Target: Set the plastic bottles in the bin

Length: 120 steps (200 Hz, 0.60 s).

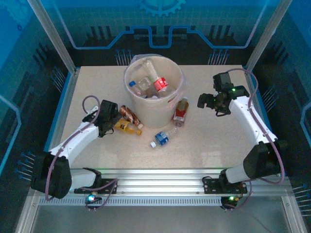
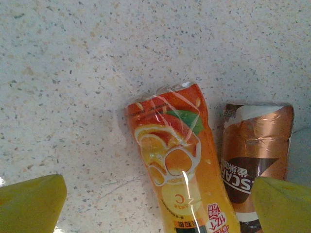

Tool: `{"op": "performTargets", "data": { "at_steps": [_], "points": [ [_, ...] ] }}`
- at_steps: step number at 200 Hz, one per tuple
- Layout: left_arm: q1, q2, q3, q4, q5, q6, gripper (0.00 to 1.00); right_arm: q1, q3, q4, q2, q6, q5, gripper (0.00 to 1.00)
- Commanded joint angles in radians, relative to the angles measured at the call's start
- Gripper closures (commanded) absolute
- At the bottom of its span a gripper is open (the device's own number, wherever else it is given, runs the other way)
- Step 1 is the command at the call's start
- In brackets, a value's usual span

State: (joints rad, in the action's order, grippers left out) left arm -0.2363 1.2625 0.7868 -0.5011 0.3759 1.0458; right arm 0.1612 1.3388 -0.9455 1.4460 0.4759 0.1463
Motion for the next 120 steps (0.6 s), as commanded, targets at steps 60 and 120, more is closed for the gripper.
{"op": "performTargets", "data": {
  "at_steps": [60,120],
  "points": [
    [0.009,0.136,-0.002,0.126,-0.081,0.069,0.01,-0.013,-0.024,0.011,-0.018,0.026,-0.004,0.0],
    [0.009,0.204,0.0,0.15,-0.112,0.087,0.01,-0.014,-0.028,0.014,-0.016,0.029,-0.01,0.0]
  ]
}}
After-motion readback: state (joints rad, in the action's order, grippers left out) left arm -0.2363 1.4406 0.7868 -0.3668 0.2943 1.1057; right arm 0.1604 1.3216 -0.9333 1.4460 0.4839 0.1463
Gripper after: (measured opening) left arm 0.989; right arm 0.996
